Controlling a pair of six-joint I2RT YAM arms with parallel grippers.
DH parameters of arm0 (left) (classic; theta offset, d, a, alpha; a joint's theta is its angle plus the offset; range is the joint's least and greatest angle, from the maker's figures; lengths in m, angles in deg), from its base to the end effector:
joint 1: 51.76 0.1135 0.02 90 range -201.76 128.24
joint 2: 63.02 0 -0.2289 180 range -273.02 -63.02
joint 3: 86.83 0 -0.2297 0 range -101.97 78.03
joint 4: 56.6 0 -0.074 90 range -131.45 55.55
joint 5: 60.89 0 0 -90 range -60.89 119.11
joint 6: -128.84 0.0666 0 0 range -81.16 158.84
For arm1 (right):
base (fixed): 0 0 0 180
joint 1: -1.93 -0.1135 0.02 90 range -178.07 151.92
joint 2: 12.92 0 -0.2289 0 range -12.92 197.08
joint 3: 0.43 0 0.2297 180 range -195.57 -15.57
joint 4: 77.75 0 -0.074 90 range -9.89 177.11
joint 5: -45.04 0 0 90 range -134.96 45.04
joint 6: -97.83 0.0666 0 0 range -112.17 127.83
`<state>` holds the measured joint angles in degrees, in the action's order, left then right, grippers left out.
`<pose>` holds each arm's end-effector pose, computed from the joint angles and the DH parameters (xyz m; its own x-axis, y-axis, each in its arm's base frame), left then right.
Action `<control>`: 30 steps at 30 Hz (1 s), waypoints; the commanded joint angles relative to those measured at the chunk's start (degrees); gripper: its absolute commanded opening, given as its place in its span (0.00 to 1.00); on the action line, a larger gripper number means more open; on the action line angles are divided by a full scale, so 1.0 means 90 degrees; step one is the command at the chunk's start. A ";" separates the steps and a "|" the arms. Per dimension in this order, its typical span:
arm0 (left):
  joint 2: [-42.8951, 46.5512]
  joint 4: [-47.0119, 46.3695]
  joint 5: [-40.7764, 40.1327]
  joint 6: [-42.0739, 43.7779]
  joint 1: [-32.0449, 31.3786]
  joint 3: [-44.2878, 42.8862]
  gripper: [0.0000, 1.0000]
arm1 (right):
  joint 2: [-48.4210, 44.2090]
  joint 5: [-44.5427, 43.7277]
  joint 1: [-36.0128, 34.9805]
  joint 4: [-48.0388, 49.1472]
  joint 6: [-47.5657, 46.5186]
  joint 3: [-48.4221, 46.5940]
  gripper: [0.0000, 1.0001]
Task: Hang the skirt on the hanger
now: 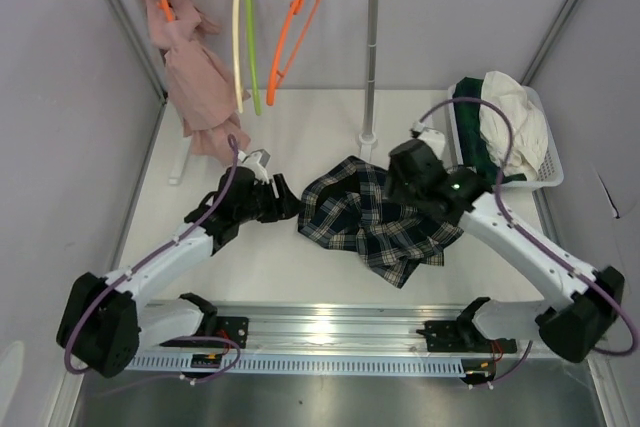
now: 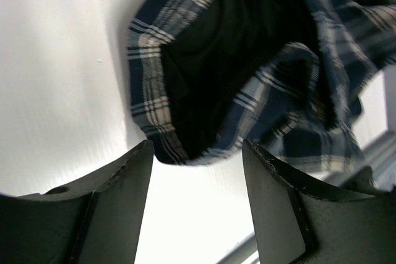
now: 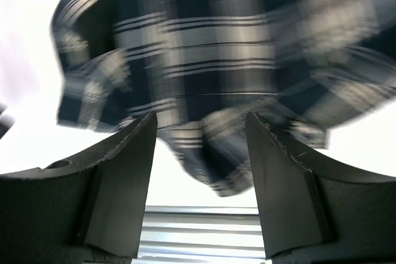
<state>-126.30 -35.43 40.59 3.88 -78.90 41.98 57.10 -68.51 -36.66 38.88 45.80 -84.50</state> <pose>0.2237 -0.1295 0.1935 -0.7410 -0.2512 -0.6228 0.2081 0.7959 -0.5686 0.2141 0.1368 0.2820 -0.6938 0.1679 -0.7003 0.0744 0.9840 0.1622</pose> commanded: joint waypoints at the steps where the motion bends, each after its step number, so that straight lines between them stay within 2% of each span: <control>1: -0.0515 -0.0620 -0.0611 -0.0295 -0.0032 -0.0290 0.65 | 0.0841 -0.0498 -0.0749 0.0183 0.0350 -0.0437 0.64; 8: -0.1873 -0.0845 -0.0925 -0.0246 0.0085 -0.0915 0.64 | 0.1809 -0.0782 -0.1317 0.0319 0.0448 -0.0672 0.64; 14: -0.2665 -0.1050 -0.0526 -0.0237 0.0242 -0.1209 0.63 | 0.2268 -0.0957 -0.1445 0.0310 0.0419 -0.0681 0.64; 18: -0.2860 -0.1255 -0.0271 -0.0373 0.0232 -0.1073 0.61 | 0.2211 -0.1231 -0.1377 0.0193 0.0380 -0.0643 0.58; 22: -0.3124 -0.1304 -0.0124 -0.0344 0.0203 -0.1169 0.60 | 0.2113 -0.1143 -0.1240 0.0212 0.0302 -0.0496 0.41; 23: -0.3240 -0.1246 -0.0124 -0.0334 0.0183 -0.1218 0.60 | 0.2084 -0.1133 -0.1230 0.0222 0.0292 -0.0467 0.35; 24: -0.3280 -0.1226 -0.0076 -0.0334 0.0164 -0.1277 0.59 | 0.2054 -0.1124 -0.1201 0.0212 0.0282 -0.0428 0.21; 27: -0.3339 -0.1177 -0.0152 -0.0295 0.0047 -0.1277 0.59 | 0.1899 -0.1123 -0.1142 0.0164 0.0282 -0.0301 0.06; 30: -0.3398 -0.1196 -0.0192 -0.0305 0.0007 -0.1209 0.59 | 0.1626 -0.1133 -0.1026 0.0095 0.0273 -0.0145 0.00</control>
<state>-156.66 -44.15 38.52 1.30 -78.13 32.69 75.83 -76.19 -47.07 41.04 48.12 -86.60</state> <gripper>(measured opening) 0.592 0.021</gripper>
